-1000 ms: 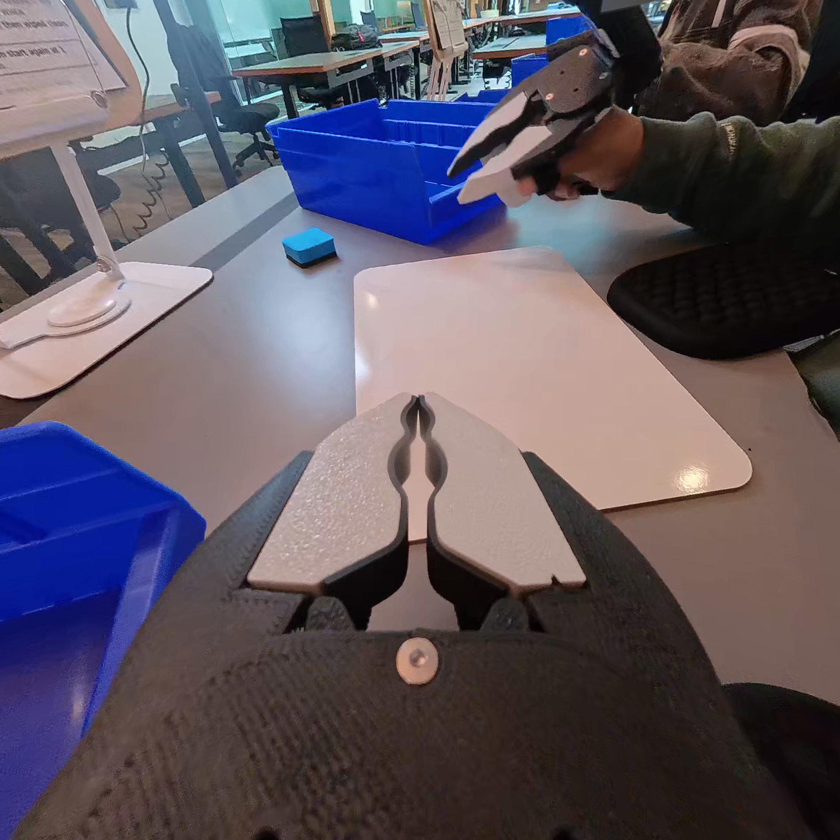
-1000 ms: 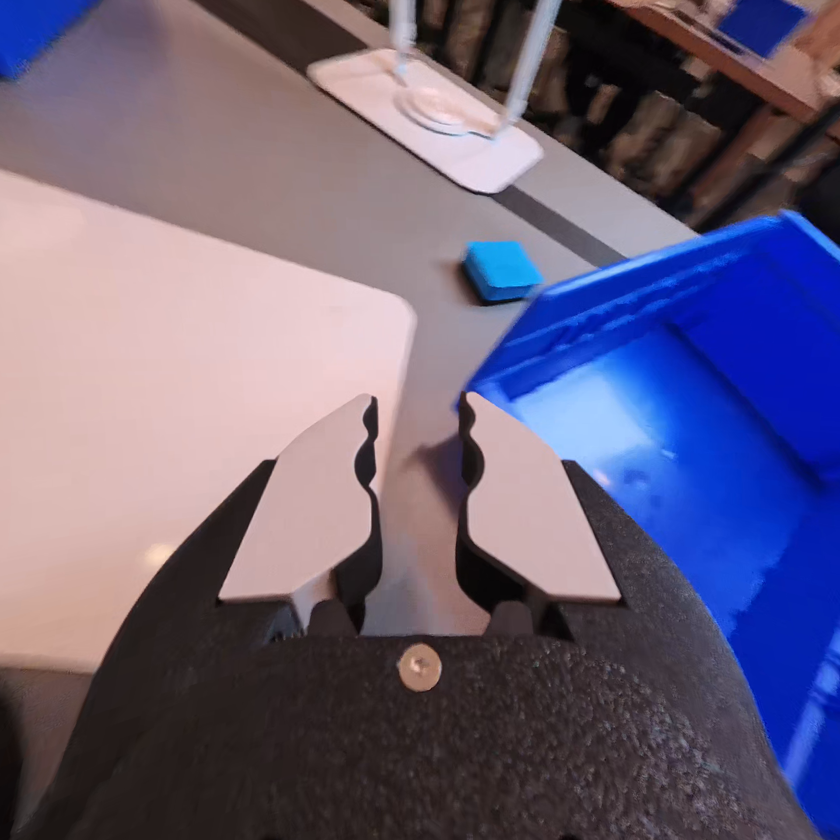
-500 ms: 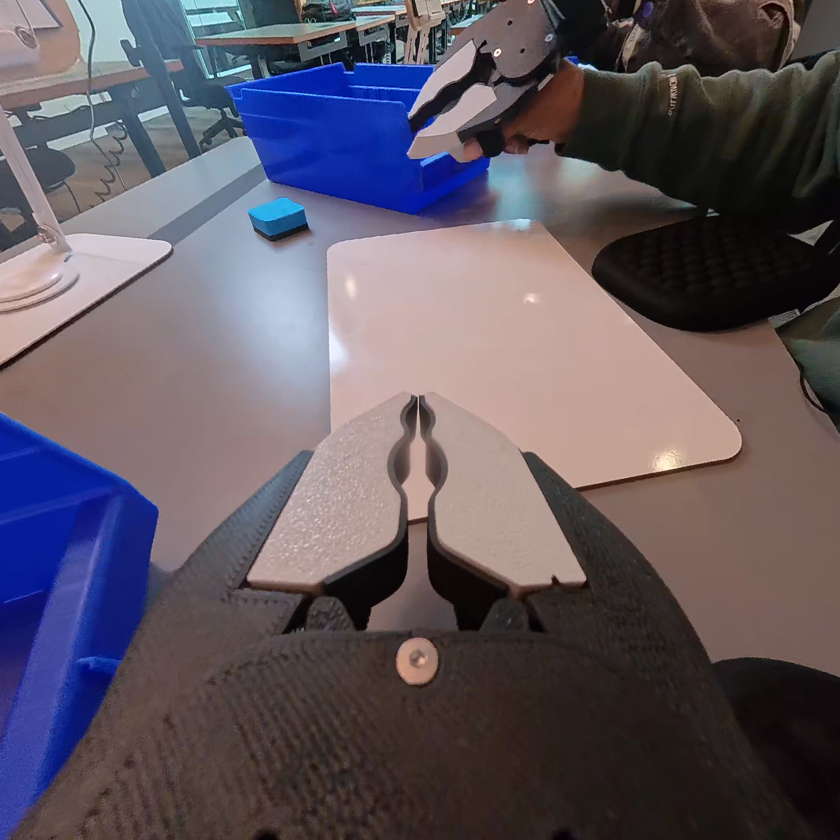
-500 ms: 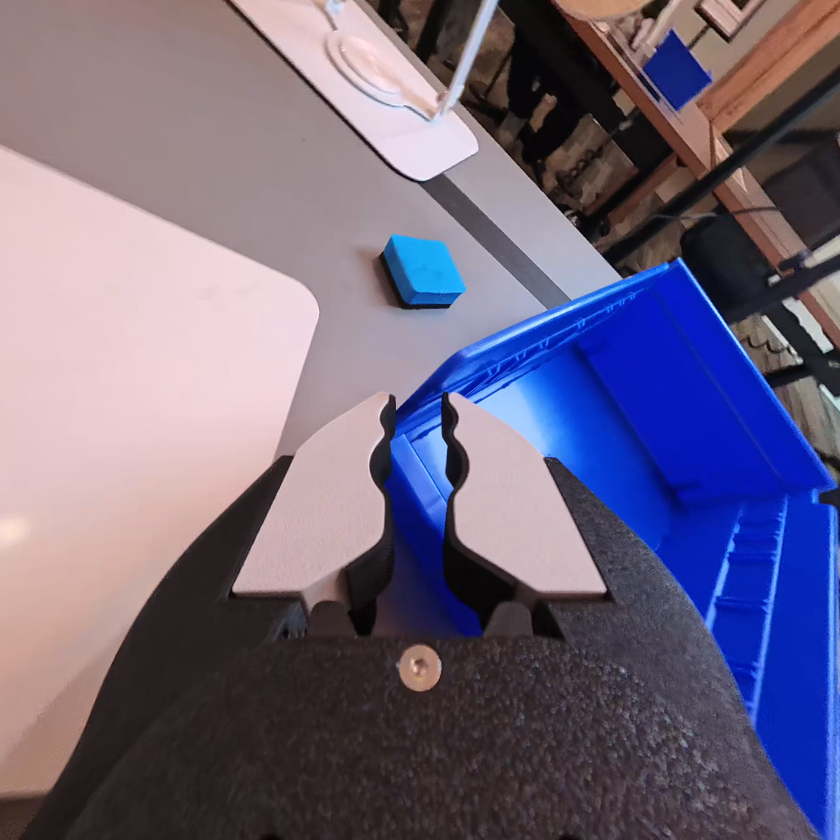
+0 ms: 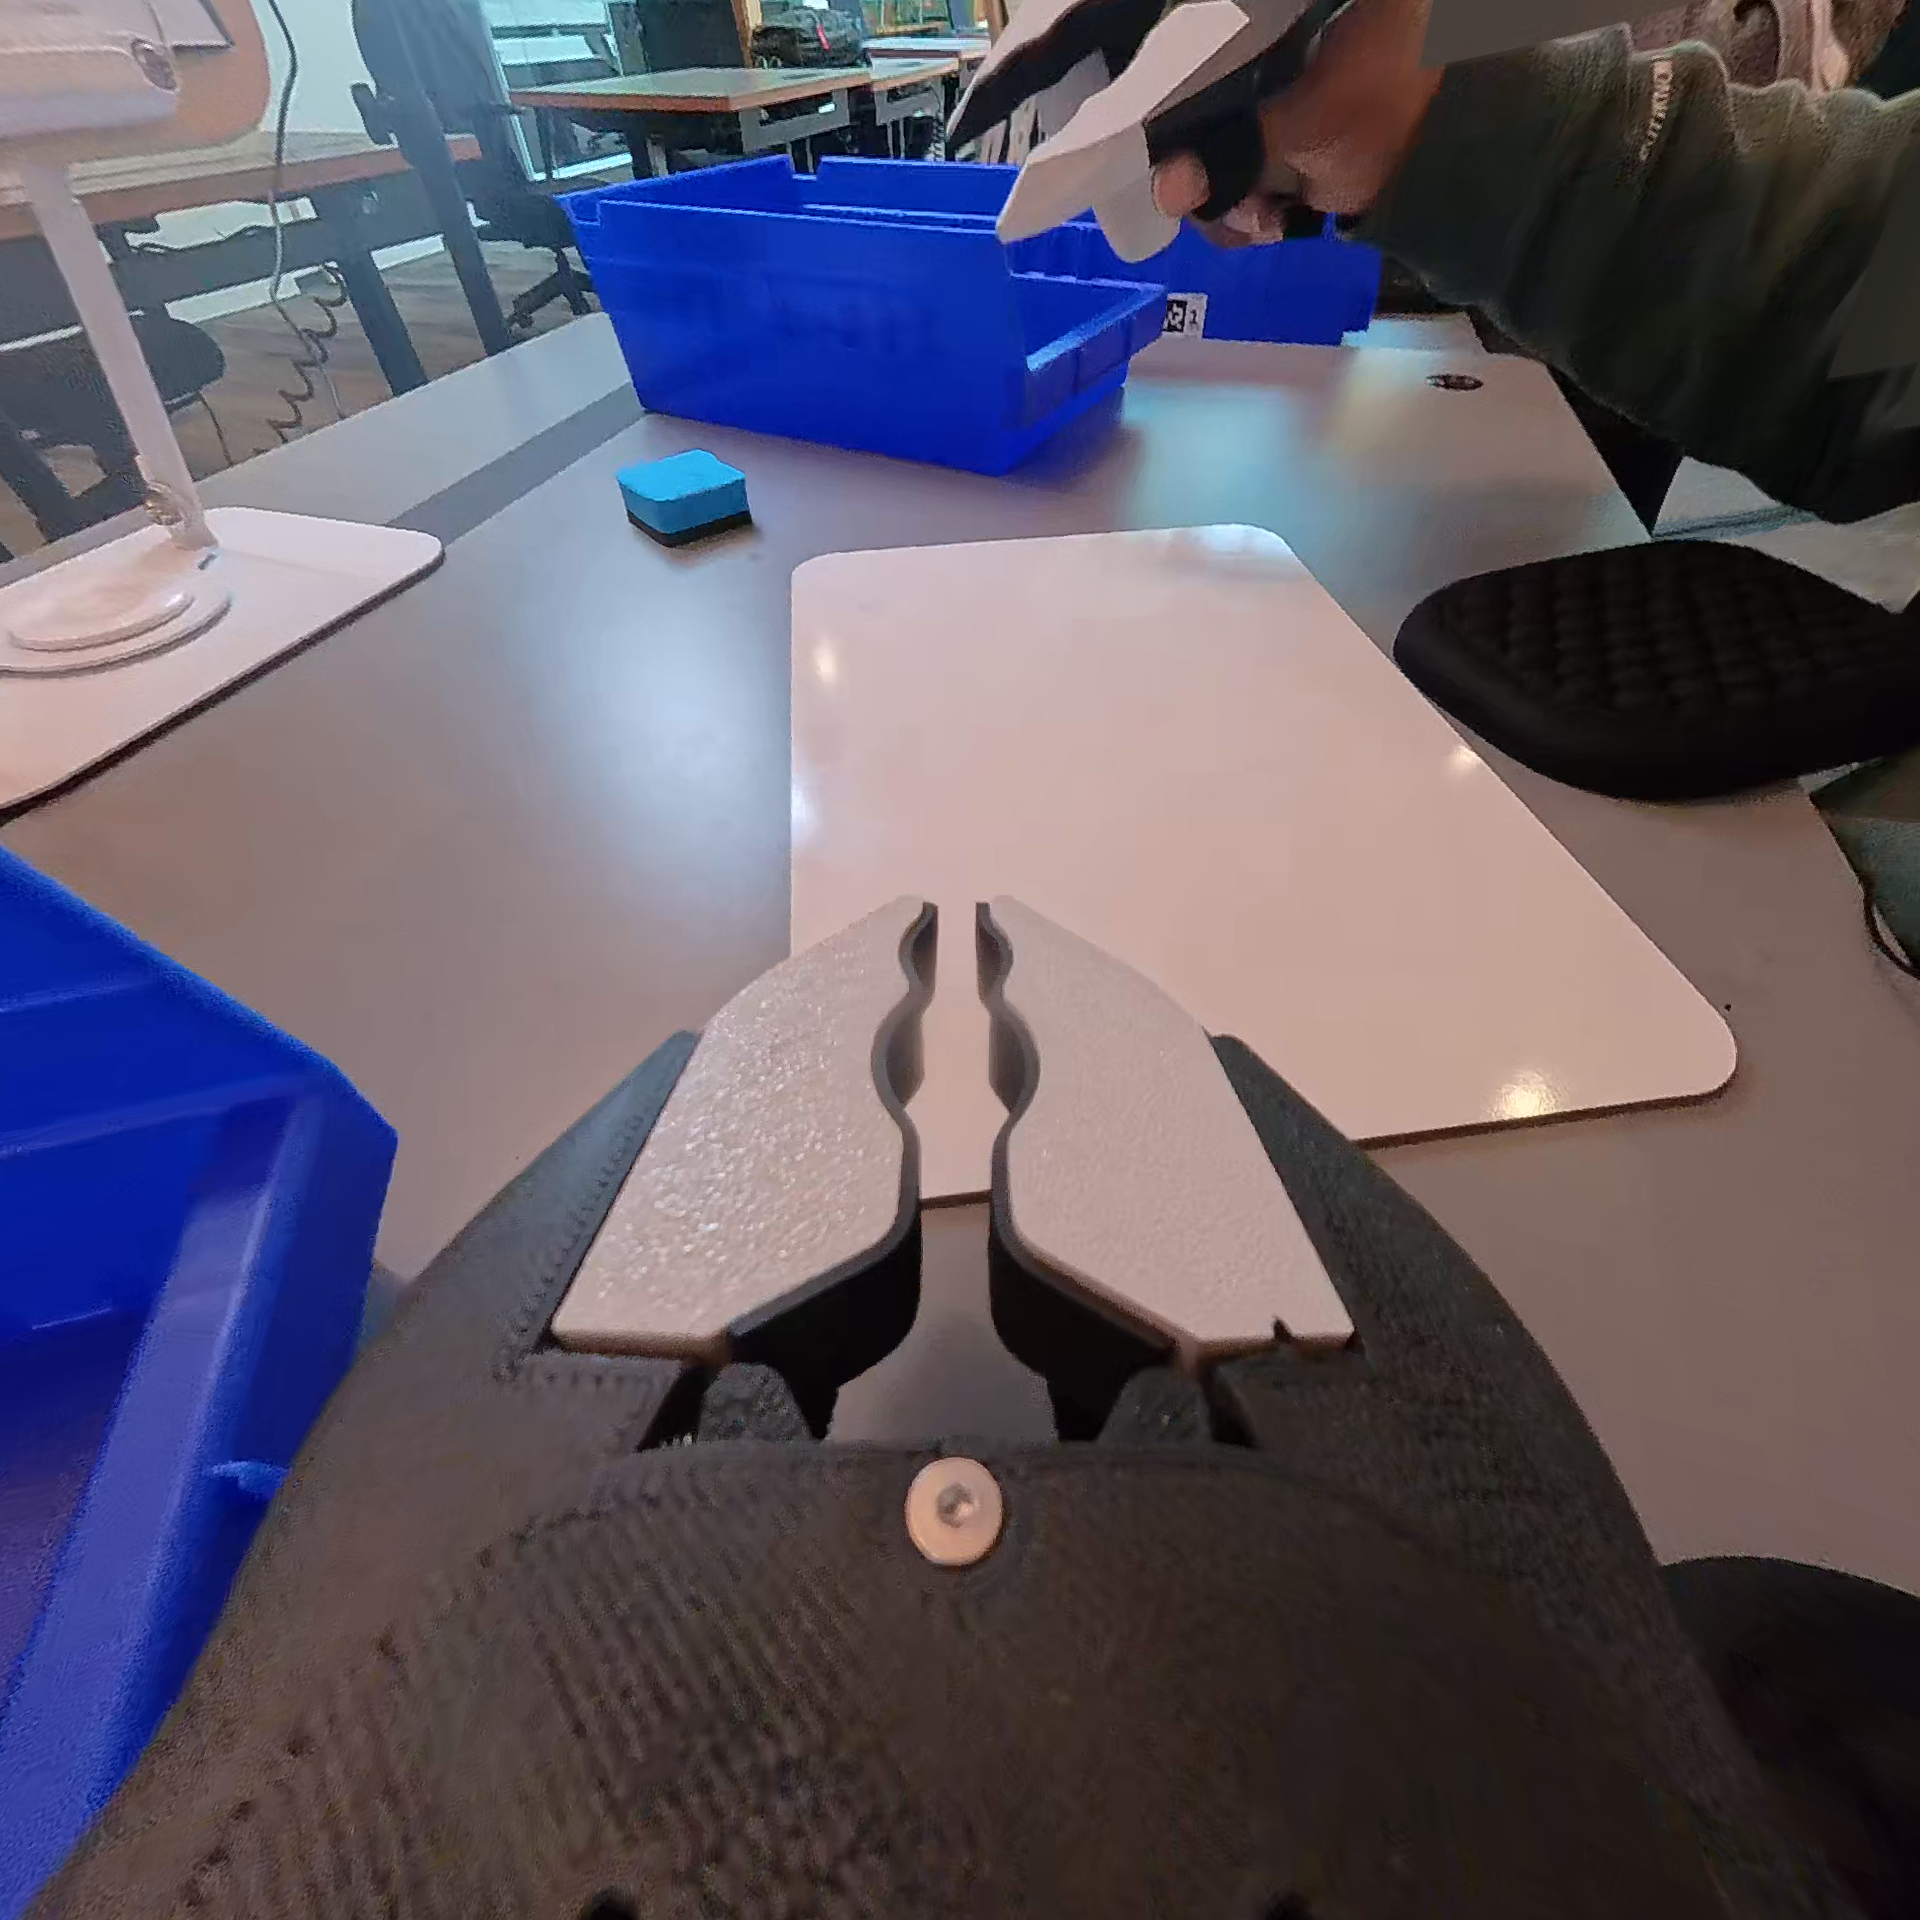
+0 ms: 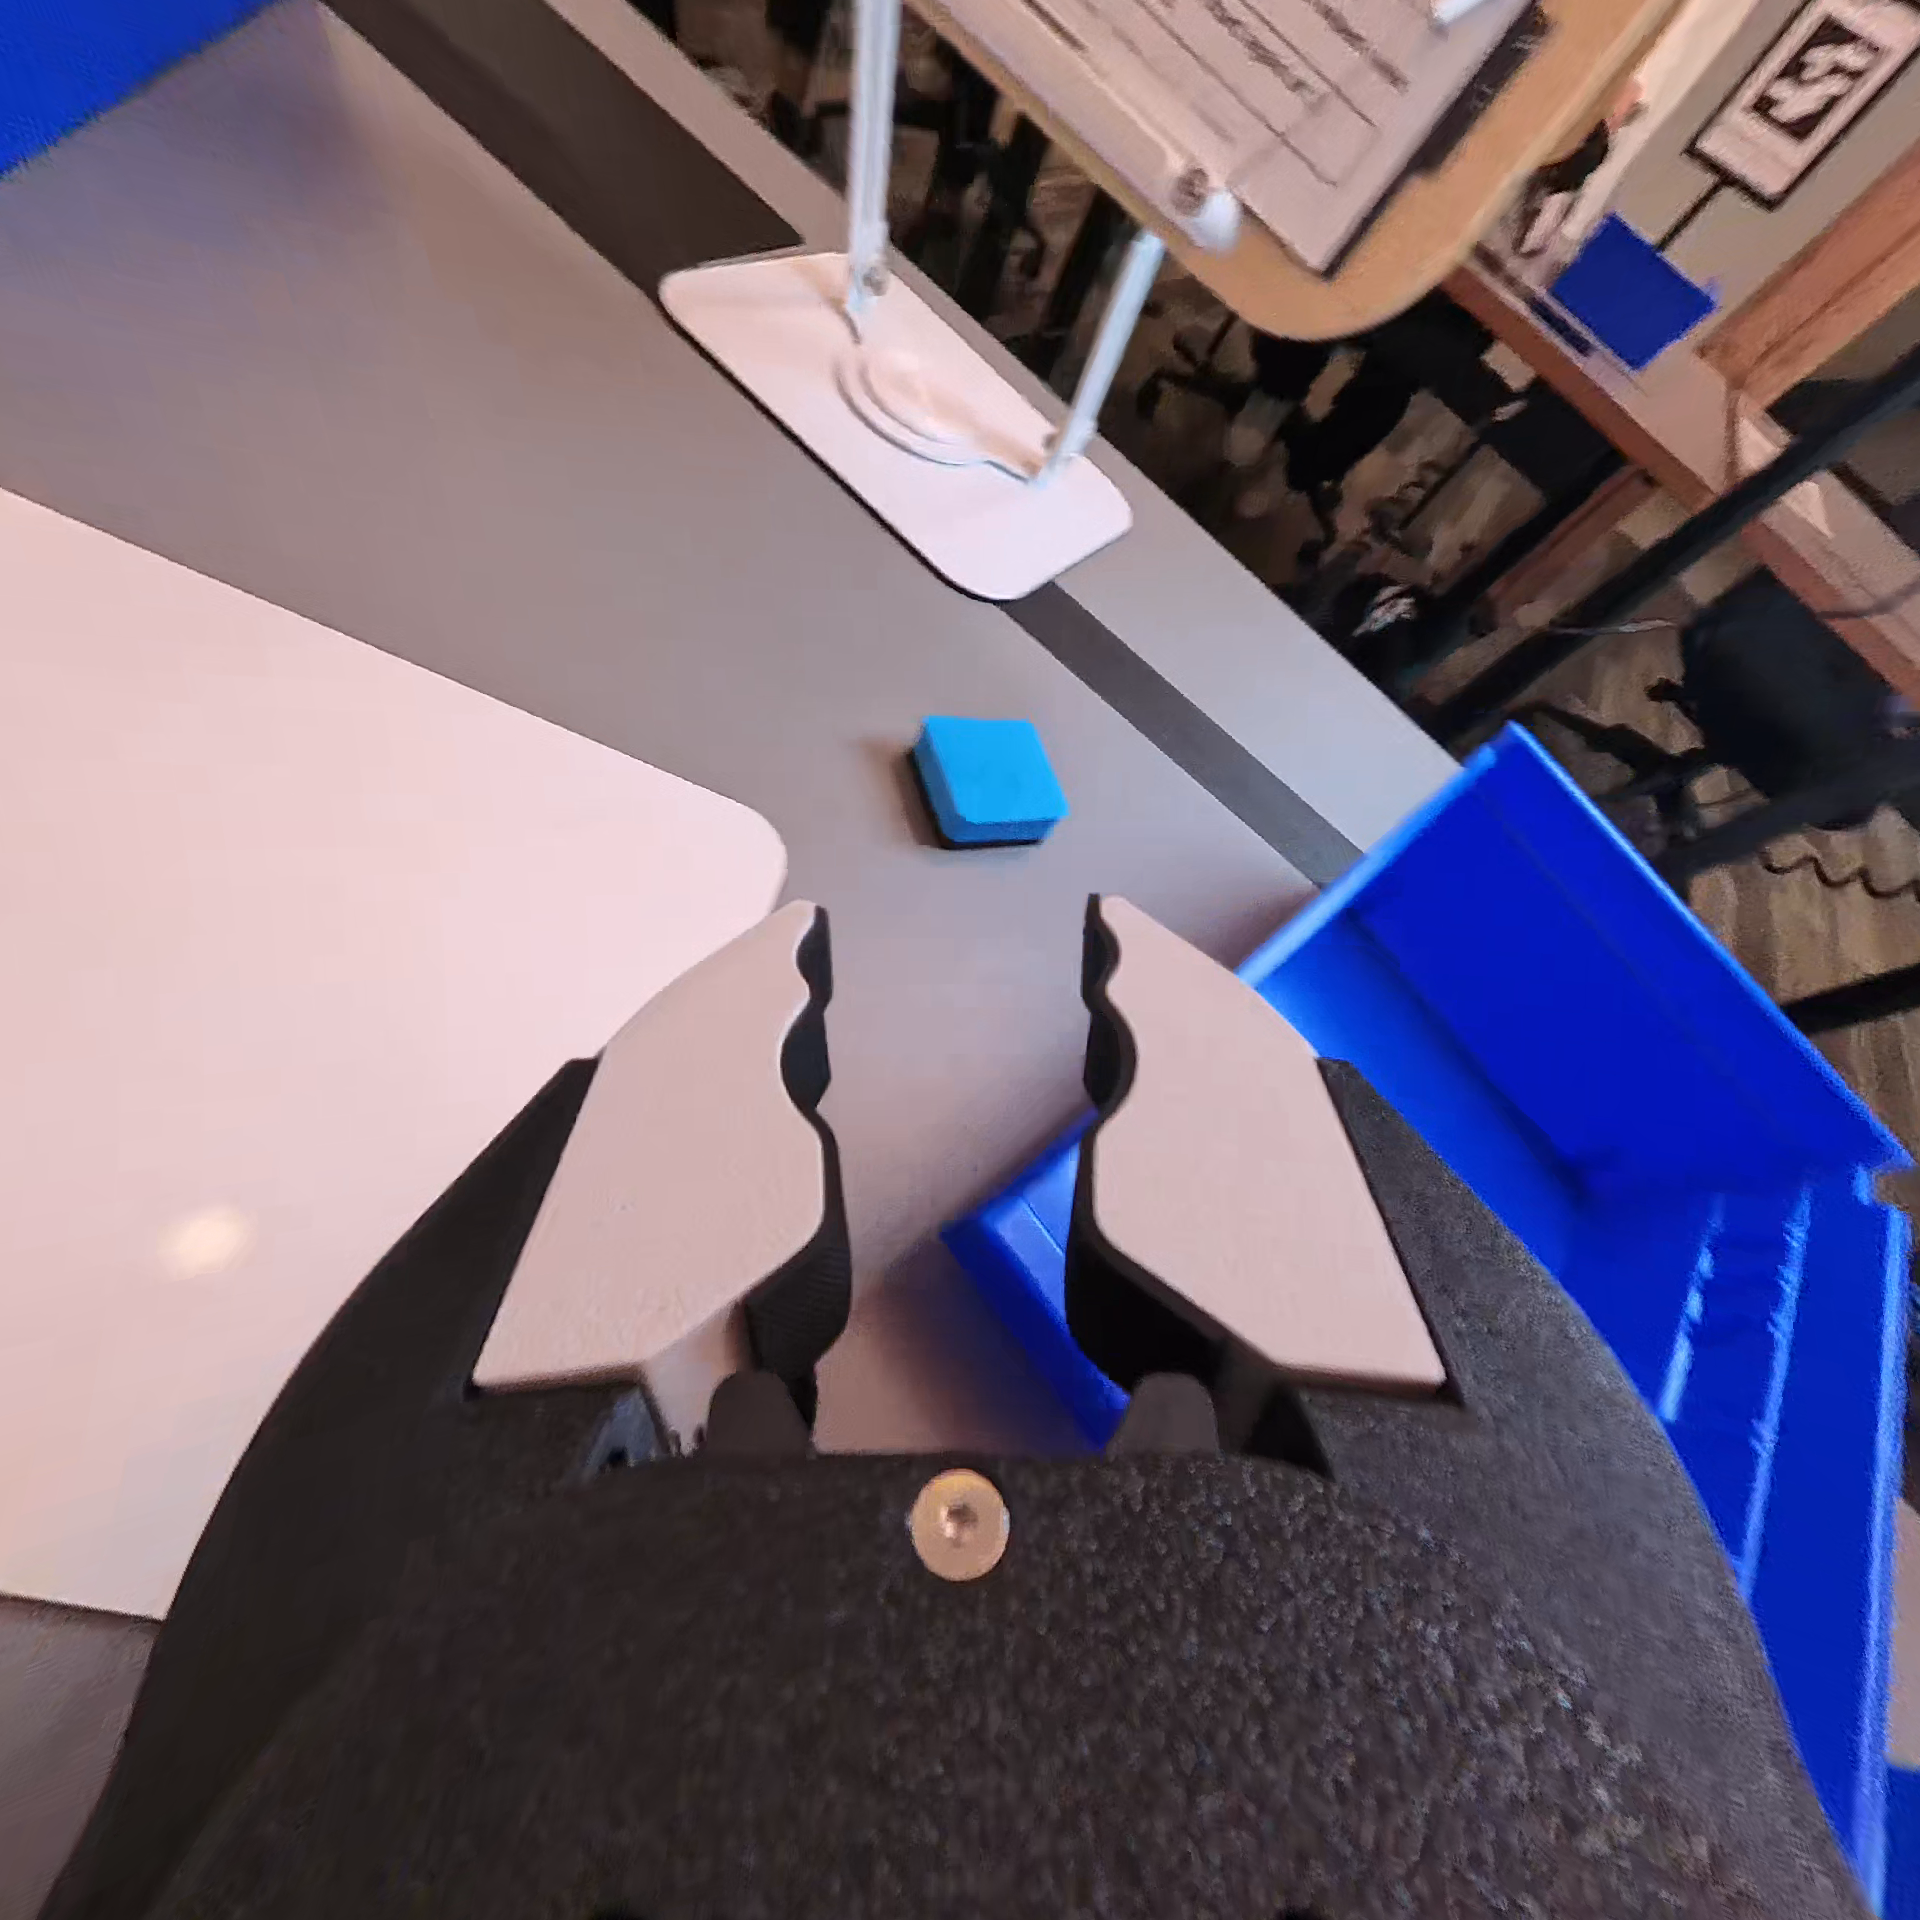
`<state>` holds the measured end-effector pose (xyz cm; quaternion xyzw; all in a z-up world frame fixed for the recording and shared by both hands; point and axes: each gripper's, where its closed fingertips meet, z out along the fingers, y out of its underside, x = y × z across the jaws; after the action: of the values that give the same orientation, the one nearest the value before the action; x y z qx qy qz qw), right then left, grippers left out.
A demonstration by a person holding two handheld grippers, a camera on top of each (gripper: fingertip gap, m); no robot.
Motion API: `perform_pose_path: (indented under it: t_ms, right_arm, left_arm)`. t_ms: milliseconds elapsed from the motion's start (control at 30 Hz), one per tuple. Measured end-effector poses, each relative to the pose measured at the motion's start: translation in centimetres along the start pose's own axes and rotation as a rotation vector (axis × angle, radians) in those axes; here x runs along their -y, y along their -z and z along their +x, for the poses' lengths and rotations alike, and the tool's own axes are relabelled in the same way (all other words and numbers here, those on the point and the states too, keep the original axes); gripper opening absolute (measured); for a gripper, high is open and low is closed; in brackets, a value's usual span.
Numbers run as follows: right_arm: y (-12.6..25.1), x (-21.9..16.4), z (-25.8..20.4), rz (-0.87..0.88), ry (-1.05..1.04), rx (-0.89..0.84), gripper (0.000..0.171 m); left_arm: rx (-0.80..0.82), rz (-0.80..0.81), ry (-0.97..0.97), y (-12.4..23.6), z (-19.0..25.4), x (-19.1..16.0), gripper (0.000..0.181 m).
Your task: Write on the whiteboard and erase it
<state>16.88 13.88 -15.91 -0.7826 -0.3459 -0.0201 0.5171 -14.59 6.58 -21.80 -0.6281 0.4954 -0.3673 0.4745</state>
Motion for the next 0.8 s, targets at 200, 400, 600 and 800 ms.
perform_pose_path:
  t_ms: [200,400,600,800]
  right_arm:
    - [-5.8,3.2,-3.4,-0.085,0.052,0.146,0.06]
    - [-9.9,9.9,-8.7,0.08,0.046,0.369,0.058]
    - [-9.8,15.2,-15.5,0.206,0.164,0.484,0.06]
    - [-7.0,13.5,-16.8,0.239,0.172,0.51,0.057]
  left_arm:
    - [0.044,0.011,-0.037,0.5,-0.5,0.5,0.01]
    - [0.102,0.005,-0.085,1.0,-1.2,0.7,0.01]
    - [0.401,0.001,-0.173,5.4,-5.6,4.0,0.007]
    - [0.586,-0.489,0.016,14.7,-14.5,4.0,0.016]
